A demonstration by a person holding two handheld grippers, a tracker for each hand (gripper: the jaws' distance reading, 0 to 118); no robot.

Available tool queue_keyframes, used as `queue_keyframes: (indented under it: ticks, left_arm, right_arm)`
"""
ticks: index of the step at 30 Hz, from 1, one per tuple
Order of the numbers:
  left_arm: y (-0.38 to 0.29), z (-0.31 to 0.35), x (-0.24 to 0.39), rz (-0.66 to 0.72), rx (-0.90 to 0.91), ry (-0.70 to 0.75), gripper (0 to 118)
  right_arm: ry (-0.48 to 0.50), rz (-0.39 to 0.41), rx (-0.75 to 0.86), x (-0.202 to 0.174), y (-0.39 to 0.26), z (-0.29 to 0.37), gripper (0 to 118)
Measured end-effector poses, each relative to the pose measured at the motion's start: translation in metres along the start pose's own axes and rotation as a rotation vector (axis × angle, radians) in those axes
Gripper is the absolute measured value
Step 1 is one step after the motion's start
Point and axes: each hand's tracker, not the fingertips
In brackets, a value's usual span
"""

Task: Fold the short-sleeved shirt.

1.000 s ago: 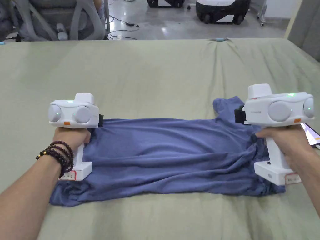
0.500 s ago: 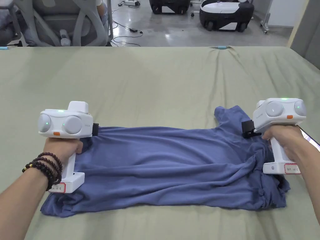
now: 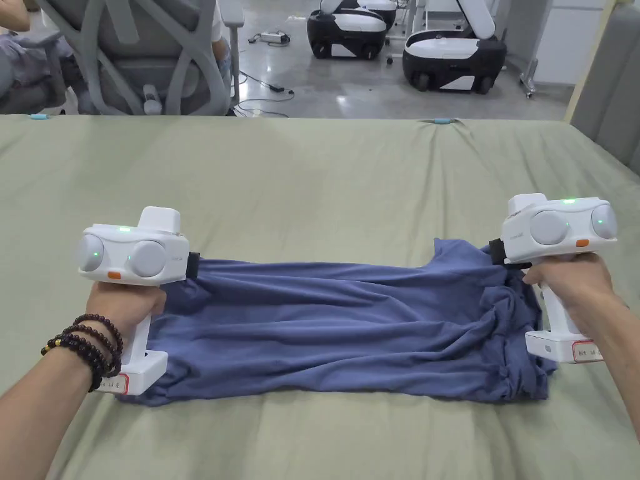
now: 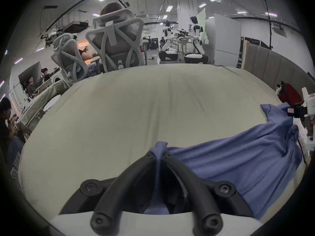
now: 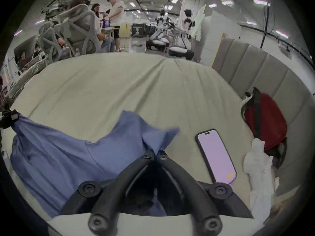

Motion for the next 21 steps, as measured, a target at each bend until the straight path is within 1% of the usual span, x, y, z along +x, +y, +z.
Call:
queue_keyframes:
  ticks: [3, 6, 9, 12, 15, 17, 20, 21]
  left_arm:
    - [-0.014, 0.032, -0.004, 0.007, 0.013, 0.0, 2]
    - [-0.032, 0.067, -0.011, 0.06, 0.002, -0.008, 2]
    - [-0.056, 0.1, -0.02, 0.093, 0.009, -0.023, 2]
    - [-0.082, 0.123, -0.022, 0.062, 0.016, -0.034, 2]
    - [-0.105, 0.12, -0.015, 0.031, -0.02, -0.035, 2]
    - [-0.117, 0.11, -0.008, 0.024, -0.066, -0.03, 2]
    - [-0.133, 0.092, 0.001, 0.017, -0.13, -0.01, 2]
    - [-0.137, 0.088, 0.002, 0.022, -0.132, -0.01, 2]
  right_arm:
    - [0.005, 0.007, 0.043, -0.004, -0.012, 0.041, 1]
    - [0.004, 0.055, 0.097, -0.008, -0.04, 0.082, 1]
    - [0.022, 0.04, 0.117, -0.004, -0.073, 0.118, 1]
    - [0.027, 0.048, 0.115, 0.0, -0.11, 0.138, 1]
    - [0.027, 0.067, 0.05, -0.002, -0.142, 0.136, 1]
    - [0.05, 0.112, -0.027, -0.007, -0.159, 0.123, 1]
    - [0.037, 0.178, -0.119, -0.012, -0.174, 0.092, 2]
    - [0.022, 0.177, -0.119, -0.013, -0.178, 0.085, 2]
